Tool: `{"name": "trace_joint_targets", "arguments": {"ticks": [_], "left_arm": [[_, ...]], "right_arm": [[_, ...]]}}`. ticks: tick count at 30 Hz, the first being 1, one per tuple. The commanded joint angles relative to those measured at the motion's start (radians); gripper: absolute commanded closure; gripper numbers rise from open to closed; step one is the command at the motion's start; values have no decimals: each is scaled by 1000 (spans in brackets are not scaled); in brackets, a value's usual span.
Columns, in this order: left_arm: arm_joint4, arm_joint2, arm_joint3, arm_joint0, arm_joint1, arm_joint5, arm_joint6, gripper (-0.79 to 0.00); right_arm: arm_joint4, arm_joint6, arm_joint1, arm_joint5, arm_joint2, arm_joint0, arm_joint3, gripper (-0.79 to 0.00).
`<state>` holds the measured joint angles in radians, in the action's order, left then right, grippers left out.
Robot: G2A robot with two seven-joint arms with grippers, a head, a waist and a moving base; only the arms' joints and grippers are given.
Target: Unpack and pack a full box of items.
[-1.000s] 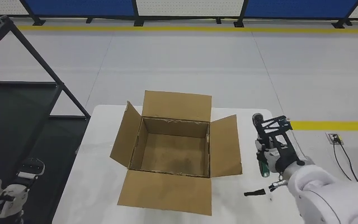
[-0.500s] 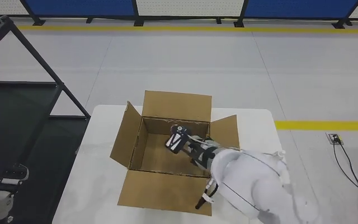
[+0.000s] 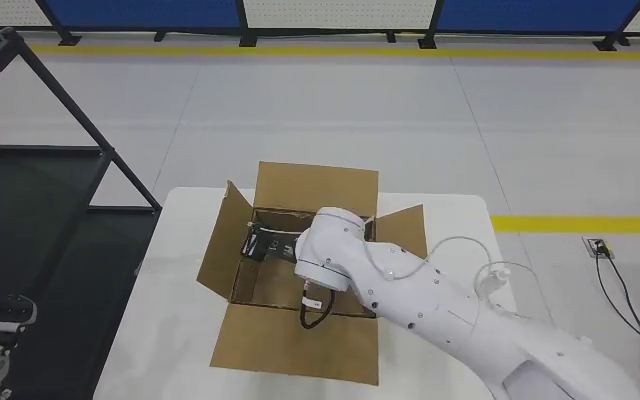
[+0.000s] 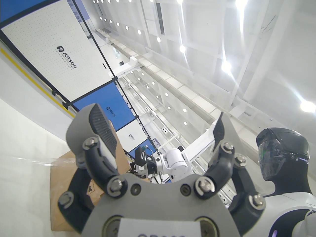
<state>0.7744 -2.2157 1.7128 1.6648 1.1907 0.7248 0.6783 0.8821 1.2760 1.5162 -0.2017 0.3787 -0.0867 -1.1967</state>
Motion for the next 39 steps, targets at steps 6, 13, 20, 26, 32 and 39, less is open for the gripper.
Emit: {"name": "trace_joint_targets", "arguments": {"ticks": [6, 13, 20, 26, 32, 39], "left_arm": [[-2, -8, -27, -17, 0, -16, -10, -785], [-31, 5, -19, -32, 0, -27, -11, -785], [-45, 10, 11, -28, 2, -24, -7, -785], [-41, 1, 13, -14, 4, -19, -6, -785], [-35, -5, 13, -6, 6, -16, -6, -785], [-35, -9, 24, 0, 8, -11, -2, -785]], "right_arm": [[2, 1, -5, 1, 3, -3, -12, 0], [6, -74, -15, -17, 23, -46, 11, 0], [22, -260, 21, -164, 2, -52, 187, 0], [5, -347, 100, -223, -42, -25, 398, 0], [-3, -420, 185, -264, -77, -15, 602, 0], [-14, -450, 265, -282, -89, -7, 764, -268]]}}
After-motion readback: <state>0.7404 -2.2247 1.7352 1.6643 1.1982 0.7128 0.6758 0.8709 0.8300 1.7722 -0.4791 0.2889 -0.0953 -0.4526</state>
